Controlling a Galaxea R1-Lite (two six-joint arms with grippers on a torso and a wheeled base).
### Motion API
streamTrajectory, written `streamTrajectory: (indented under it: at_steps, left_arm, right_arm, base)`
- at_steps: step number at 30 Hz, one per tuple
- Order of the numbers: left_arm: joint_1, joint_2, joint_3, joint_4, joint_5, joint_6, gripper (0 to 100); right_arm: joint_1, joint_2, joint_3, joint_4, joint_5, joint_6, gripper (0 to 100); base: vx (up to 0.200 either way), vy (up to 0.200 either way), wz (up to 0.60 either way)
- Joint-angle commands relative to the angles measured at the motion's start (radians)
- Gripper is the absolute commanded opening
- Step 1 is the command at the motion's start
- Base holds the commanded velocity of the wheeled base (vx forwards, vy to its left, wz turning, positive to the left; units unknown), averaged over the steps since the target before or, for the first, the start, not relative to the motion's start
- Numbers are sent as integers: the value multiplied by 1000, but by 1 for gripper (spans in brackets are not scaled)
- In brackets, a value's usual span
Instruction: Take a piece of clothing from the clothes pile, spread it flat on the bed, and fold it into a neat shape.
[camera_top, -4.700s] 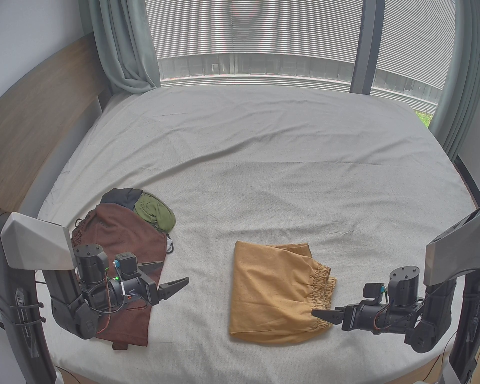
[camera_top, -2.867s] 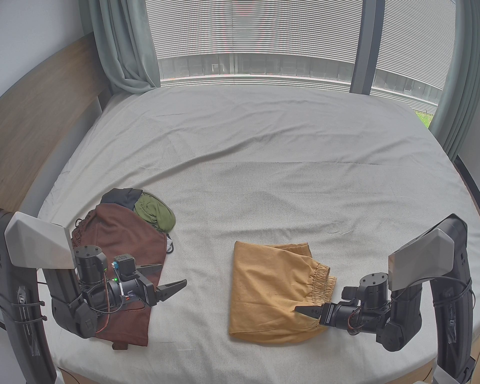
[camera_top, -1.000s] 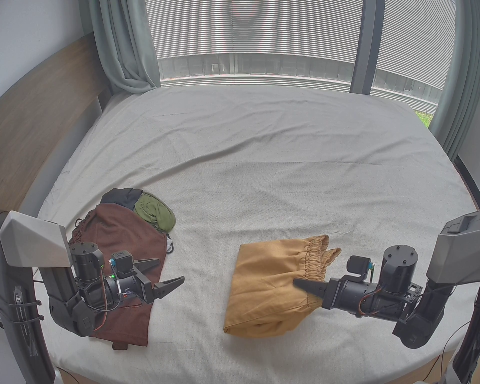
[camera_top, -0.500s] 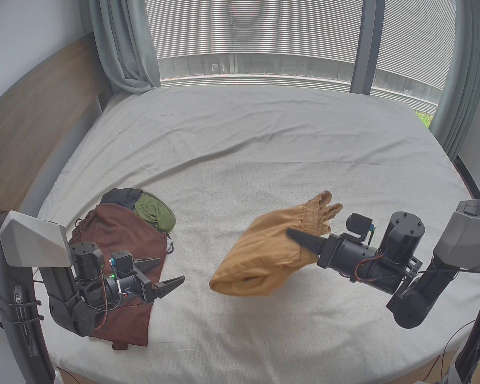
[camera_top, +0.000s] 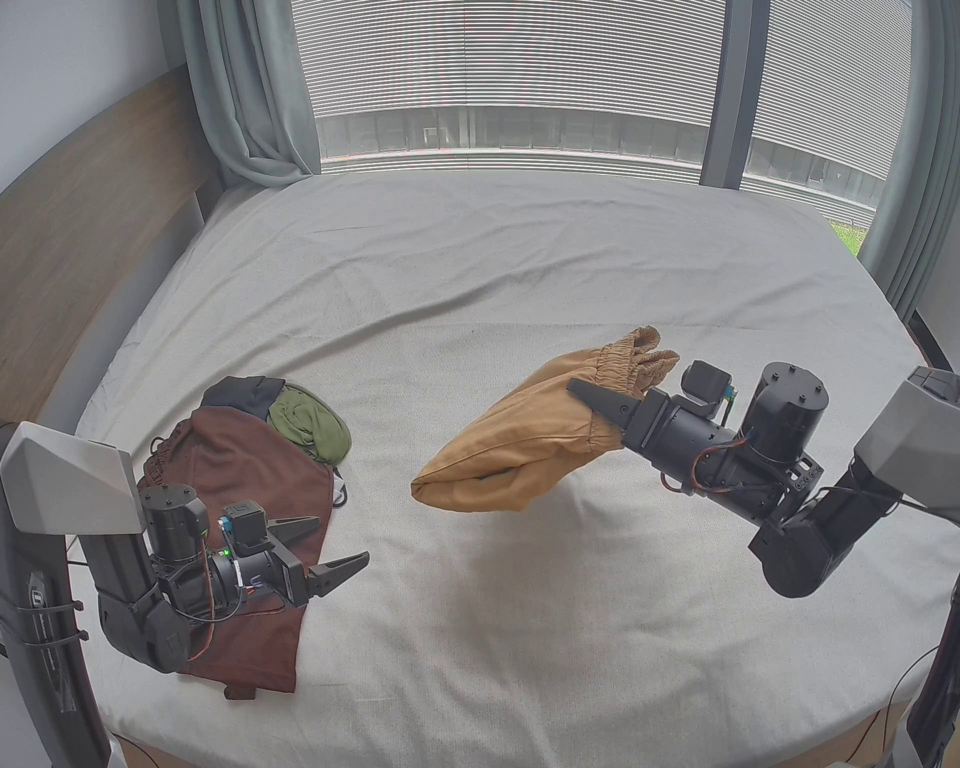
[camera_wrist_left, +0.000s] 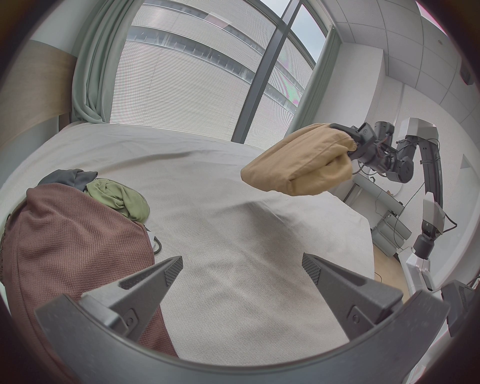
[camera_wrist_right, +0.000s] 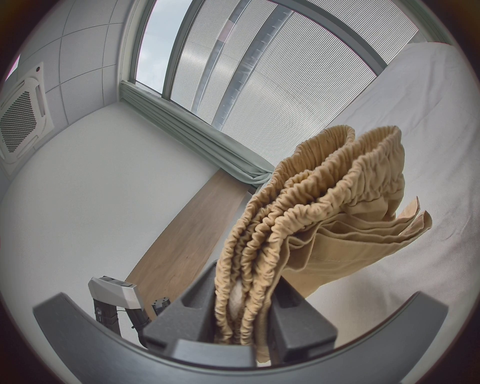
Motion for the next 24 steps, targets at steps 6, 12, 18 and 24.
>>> streamTrajectory:
  at_steps: [6, 12, 18, 24]
  left_arm:
    - [0, 0, 5, -2, 0, 0, 100]
    - [-1, 9, 5, -2, 0, 0, 100]
    - [0, 7, 3, -2, 0, 0, 100]
    - [-1, 12, 3, -2, 0, 0, 100]
  right_arm:
    - [-40, 116, -183, 78, 5, 3, 0]
    - [-60, 153, -244, 111, 30, 8, 0]
    - [-65, 197, -301, 129, 31, 23, 0]
    - [-66, 214, -414, 198, 31, 25, 0]
  base:
    - [0, 0, 0]
    - [0, 0, 0]
    - [0, 0, 0]
    - [0, 0, 0]
